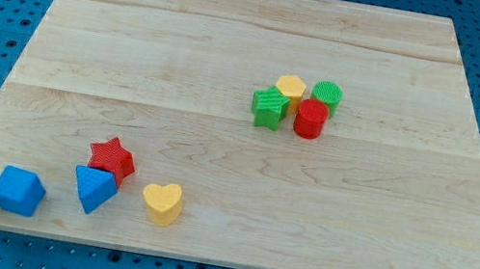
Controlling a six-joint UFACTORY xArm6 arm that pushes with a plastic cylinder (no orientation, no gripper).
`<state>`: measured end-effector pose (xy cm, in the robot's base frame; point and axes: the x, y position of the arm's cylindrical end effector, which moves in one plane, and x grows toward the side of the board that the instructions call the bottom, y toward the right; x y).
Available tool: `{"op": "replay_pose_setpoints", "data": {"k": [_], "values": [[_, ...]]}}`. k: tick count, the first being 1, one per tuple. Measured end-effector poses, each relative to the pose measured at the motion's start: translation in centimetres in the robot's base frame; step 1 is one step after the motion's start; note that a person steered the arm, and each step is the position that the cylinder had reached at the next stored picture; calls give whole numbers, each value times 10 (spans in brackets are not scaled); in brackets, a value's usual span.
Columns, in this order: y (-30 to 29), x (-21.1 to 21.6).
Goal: Keep blue cube below blue triangle
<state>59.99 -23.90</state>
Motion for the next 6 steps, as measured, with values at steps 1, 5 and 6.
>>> {"op": "replay_pose_setpoints", "data": {"k": [1,5,6], "values": [[34,-6],[126,-9],[149,-9]]}}
